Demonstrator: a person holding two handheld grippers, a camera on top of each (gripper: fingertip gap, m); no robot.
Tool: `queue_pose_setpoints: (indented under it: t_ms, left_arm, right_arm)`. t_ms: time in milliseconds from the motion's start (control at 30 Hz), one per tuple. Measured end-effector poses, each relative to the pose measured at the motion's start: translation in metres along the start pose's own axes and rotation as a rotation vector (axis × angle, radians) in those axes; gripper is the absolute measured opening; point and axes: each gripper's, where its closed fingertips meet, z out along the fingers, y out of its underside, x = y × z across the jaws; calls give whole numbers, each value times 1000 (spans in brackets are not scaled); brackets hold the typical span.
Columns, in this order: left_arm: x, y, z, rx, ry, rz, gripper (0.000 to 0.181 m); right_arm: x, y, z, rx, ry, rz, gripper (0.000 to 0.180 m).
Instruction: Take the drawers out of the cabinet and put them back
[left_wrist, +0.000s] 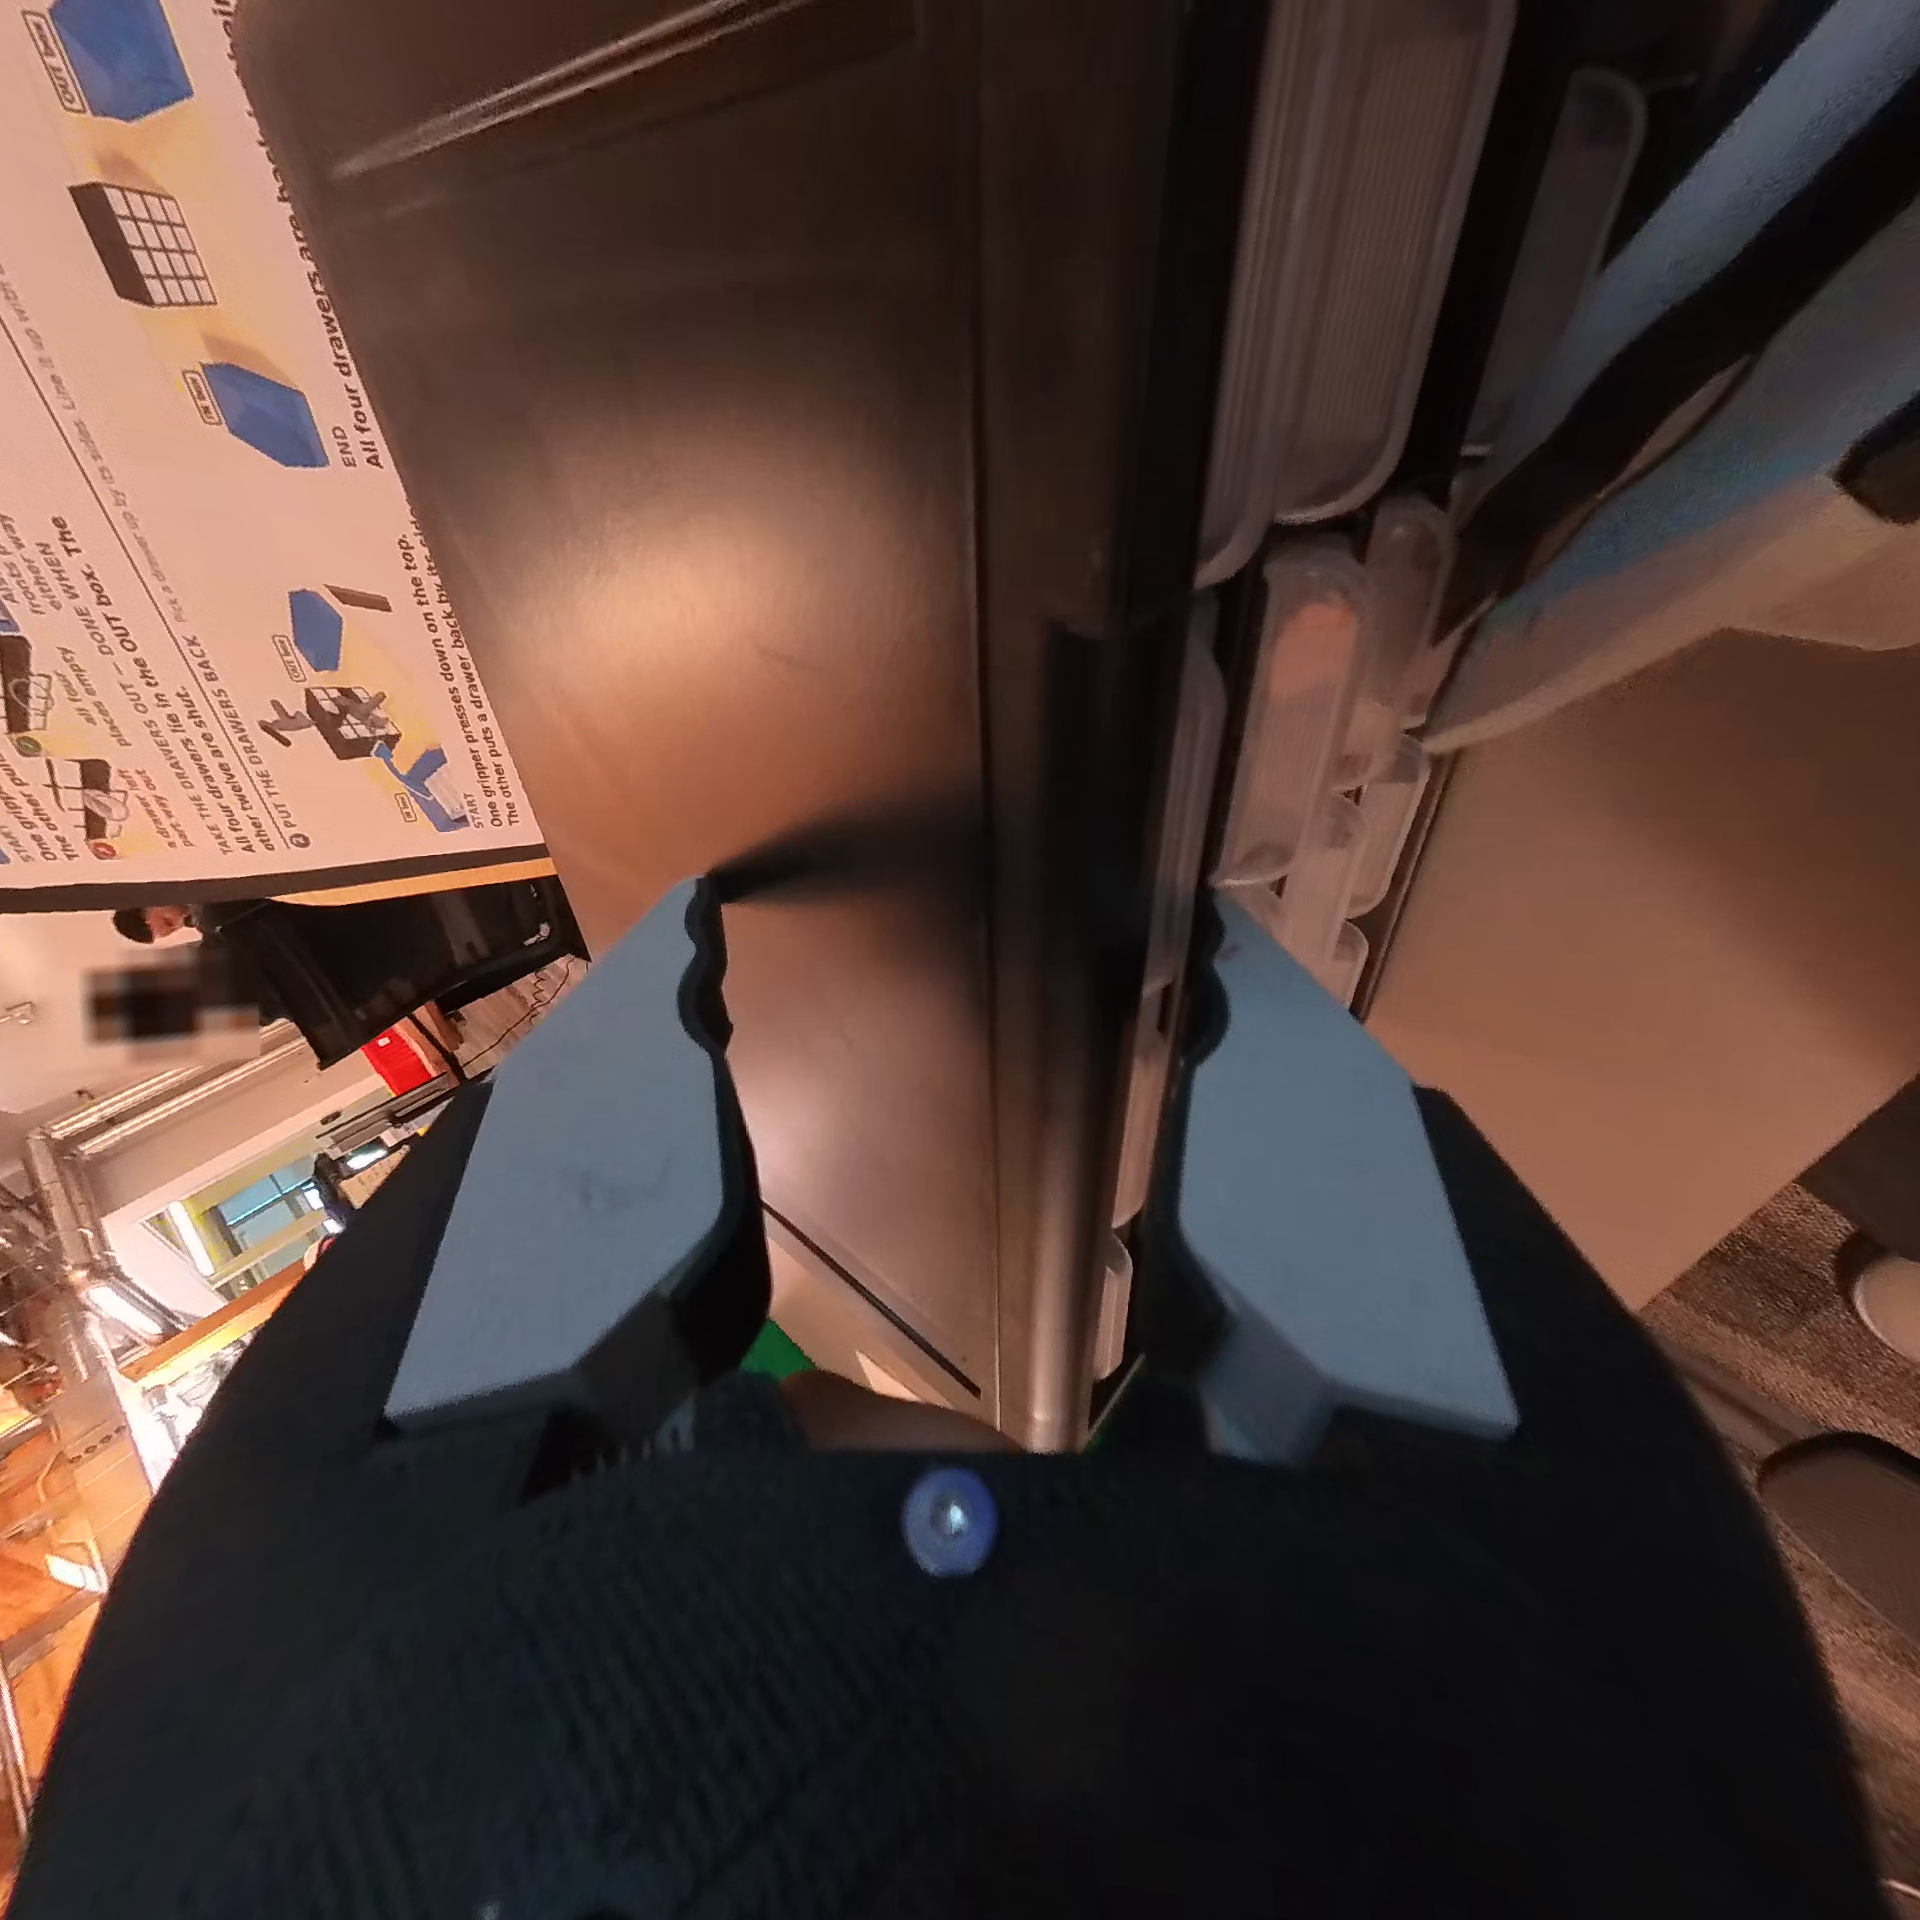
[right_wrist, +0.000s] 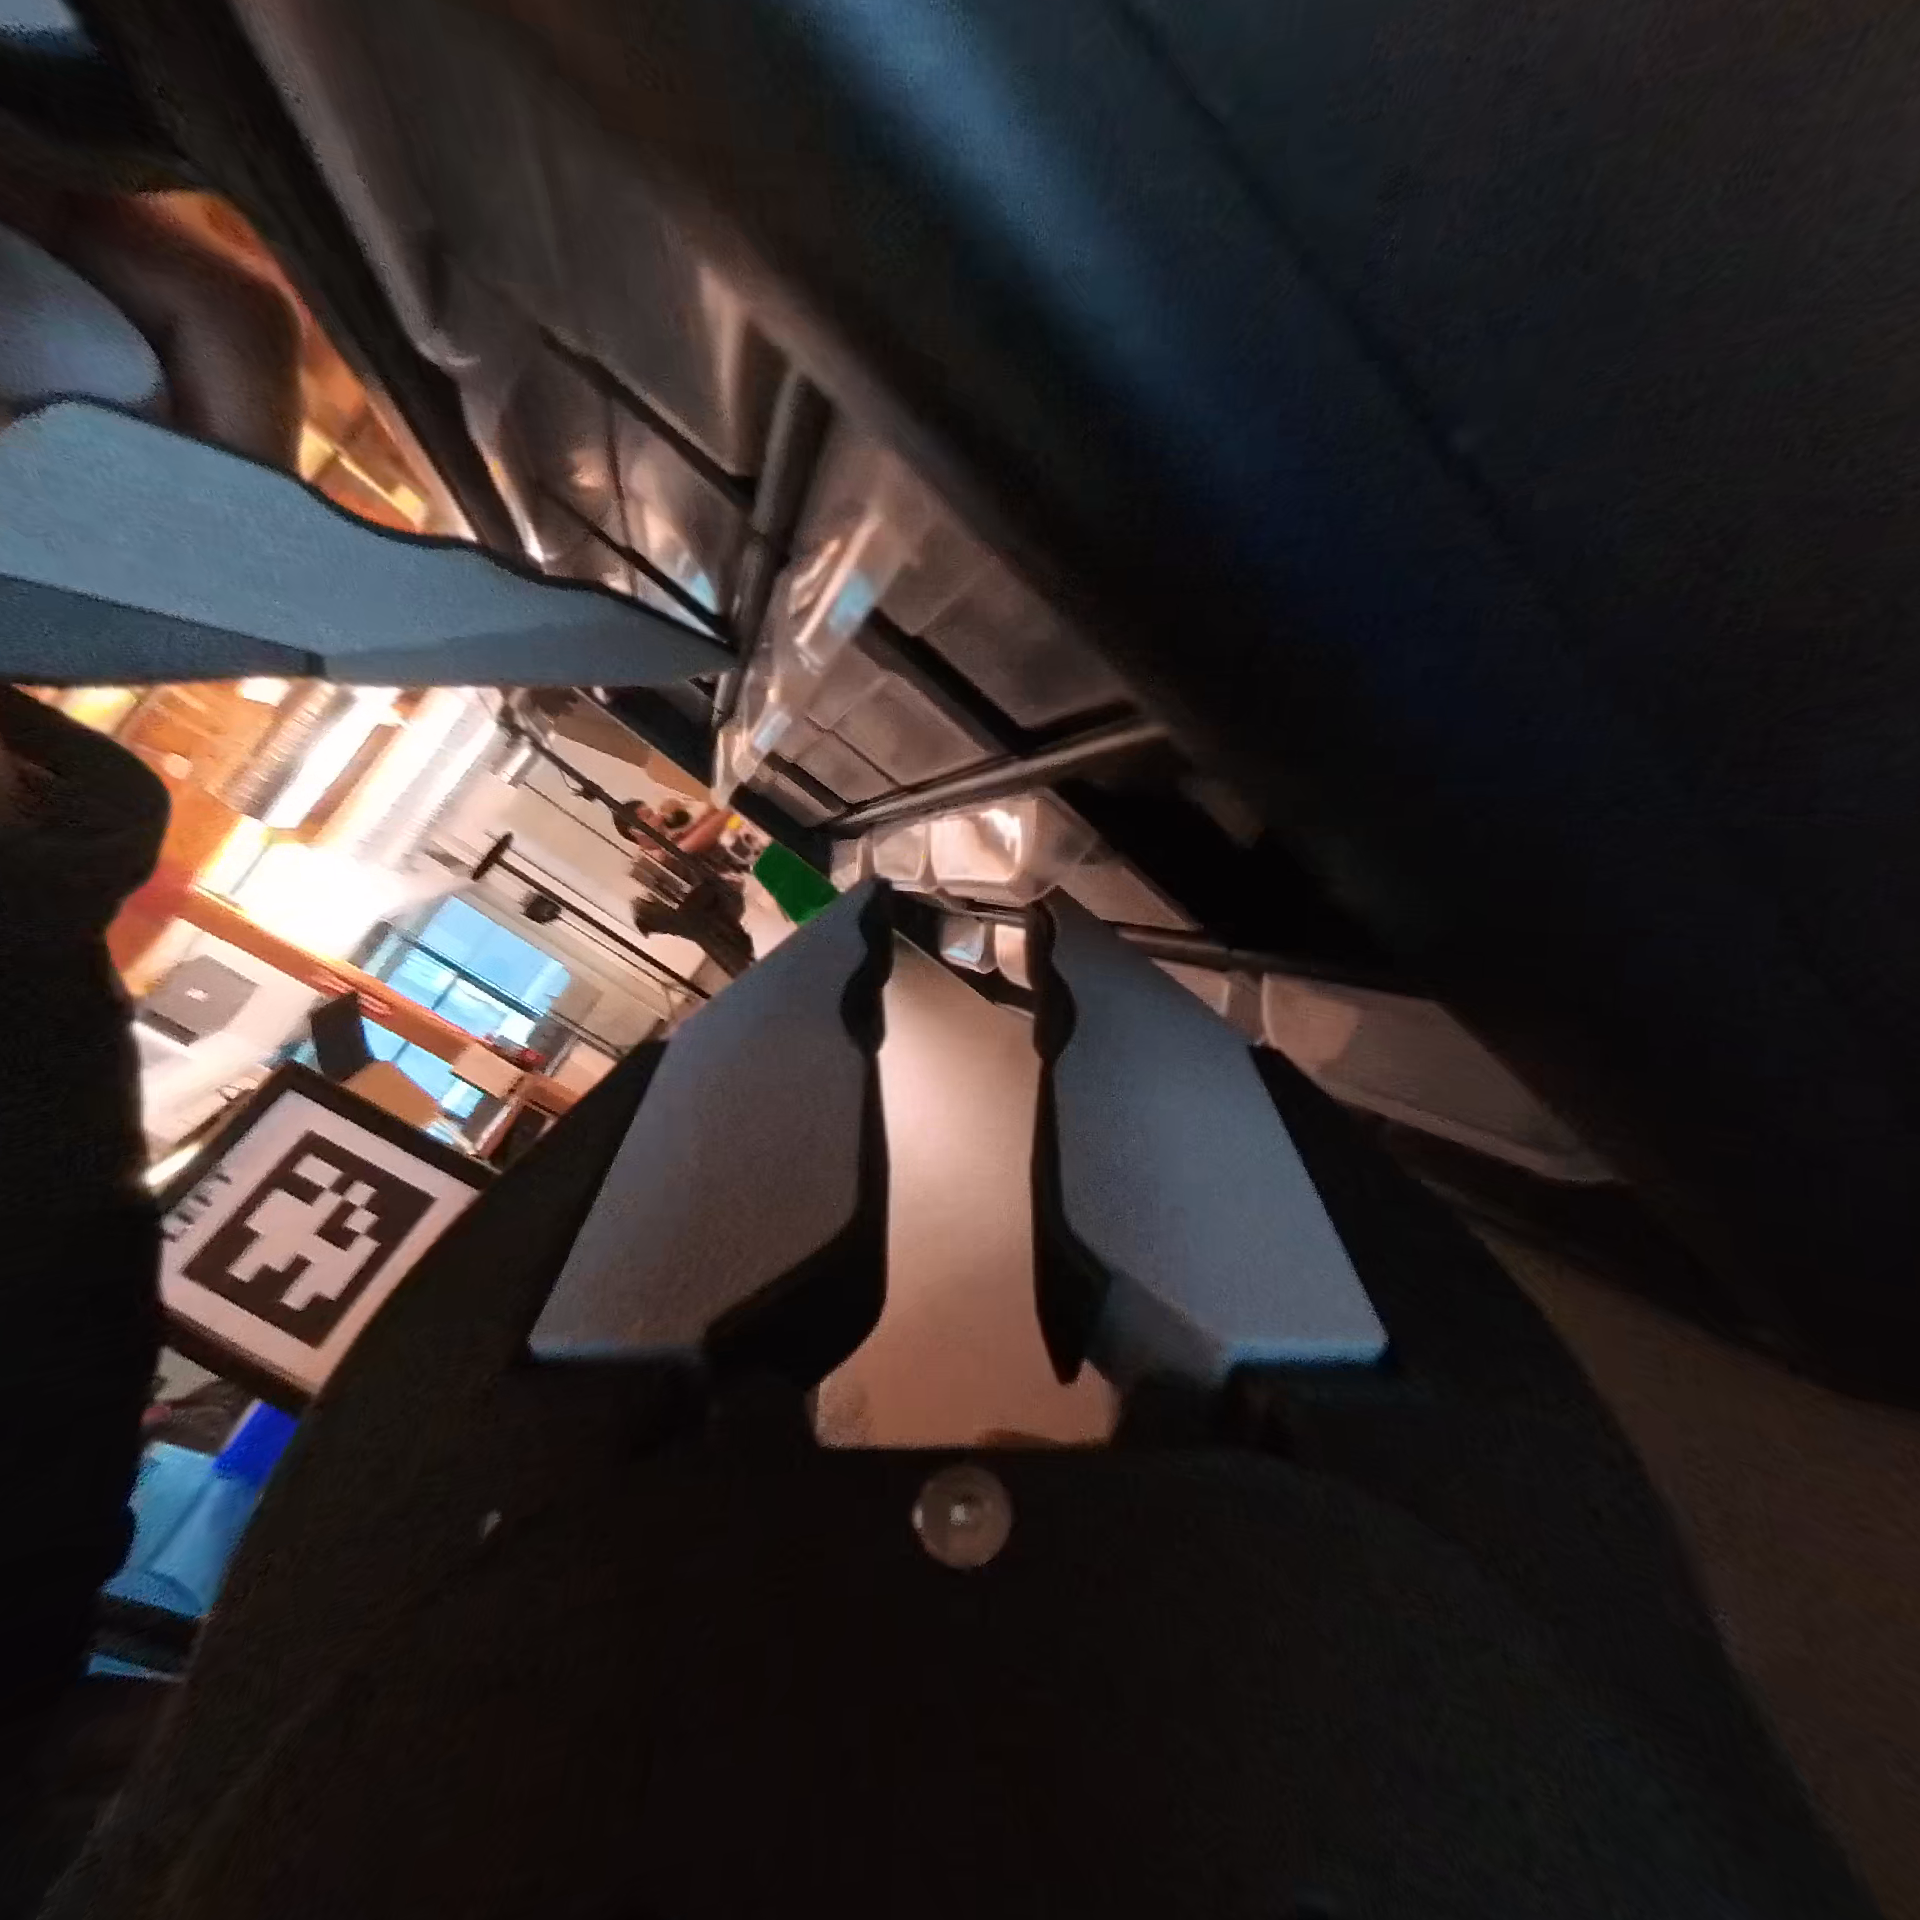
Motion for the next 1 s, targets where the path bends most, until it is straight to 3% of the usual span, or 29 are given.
queue_pose_setpoints:
  t_ms: [100,267,367,500,600,633,833,1000]
  left_arm:
    - [0,0,0,-6,-1,1,88]
    - [0,0,0,-7,-1,1,88]
    - [0,0,0,-15,-3,-1,88]
    - [0,0,0,-28,-4,1,88]
    - [0,0,0,-32,-4,7,88]
    - [0,0,0,-32,-4,7,88]
    - [0,0,0,-40,-5,6,88]
    - [1,0,0,-38,-9,3,89]
  right_arm:
    - [8,-5,-2,46,32,20,10]
    - [8,-2,-3,11,56,5,9]
    - [3,8,-9,-127,43,1,7]
    - [-20,43,-34,-481,-82,4,0]
    - [-40,40,-55,-540,-152,-18,0]
    - [-46,37,-60,-541,-160,-48,1]
    - [-47,2,-52,-388,40,-506,51]
    - [-58,11,-30,-354,63,-851,44]
